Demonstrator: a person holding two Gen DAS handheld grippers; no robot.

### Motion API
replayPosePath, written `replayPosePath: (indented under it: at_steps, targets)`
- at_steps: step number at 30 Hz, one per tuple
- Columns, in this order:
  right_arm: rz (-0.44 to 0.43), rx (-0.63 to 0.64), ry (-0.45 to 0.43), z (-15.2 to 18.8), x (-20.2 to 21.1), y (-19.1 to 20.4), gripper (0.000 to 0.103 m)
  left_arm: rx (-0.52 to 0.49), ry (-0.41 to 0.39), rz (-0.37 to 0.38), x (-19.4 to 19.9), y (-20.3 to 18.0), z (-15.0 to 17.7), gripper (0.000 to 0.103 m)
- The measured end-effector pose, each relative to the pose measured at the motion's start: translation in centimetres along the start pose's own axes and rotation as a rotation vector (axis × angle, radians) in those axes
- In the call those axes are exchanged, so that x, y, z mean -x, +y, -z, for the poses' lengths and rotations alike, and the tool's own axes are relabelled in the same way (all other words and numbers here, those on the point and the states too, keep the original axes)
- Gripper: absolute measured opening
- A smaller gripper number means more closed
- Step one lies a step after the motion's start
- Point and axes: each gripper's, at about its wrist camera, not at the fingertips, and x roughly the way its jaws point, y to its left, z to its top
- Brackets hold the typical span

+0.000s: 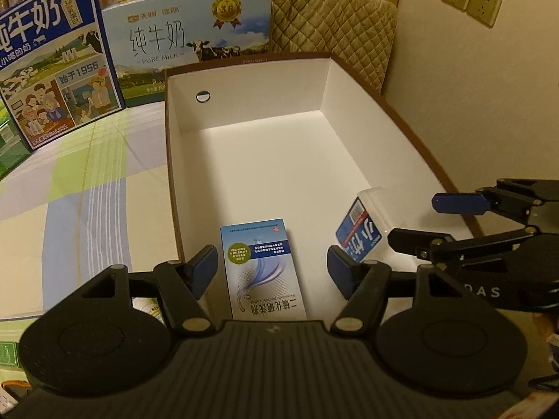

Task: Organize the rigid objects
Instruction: 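Lower the medicine box into the box with the left tool while the right tool releases the tray, then move both tools back toward the remaining items on the bed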

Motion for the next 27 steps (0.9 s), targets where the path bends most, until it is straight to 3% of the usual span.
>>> replayPosePath:
  at_steps: [14, 27]
  targets:
    - [-0.038, -0.099, -0.112, 1.0, 6.6, 2.5, 0.059, 0.037, -0.072, 0.032, 8.3, 2.3, 2.7, 0.065]
    - [-0.090, -0.176, -0.105, 3.9, 10.0, 9.0, 0.059, 0.116, -0.088, 0.002, 15.5, 9.5, 9.2, 0.065]
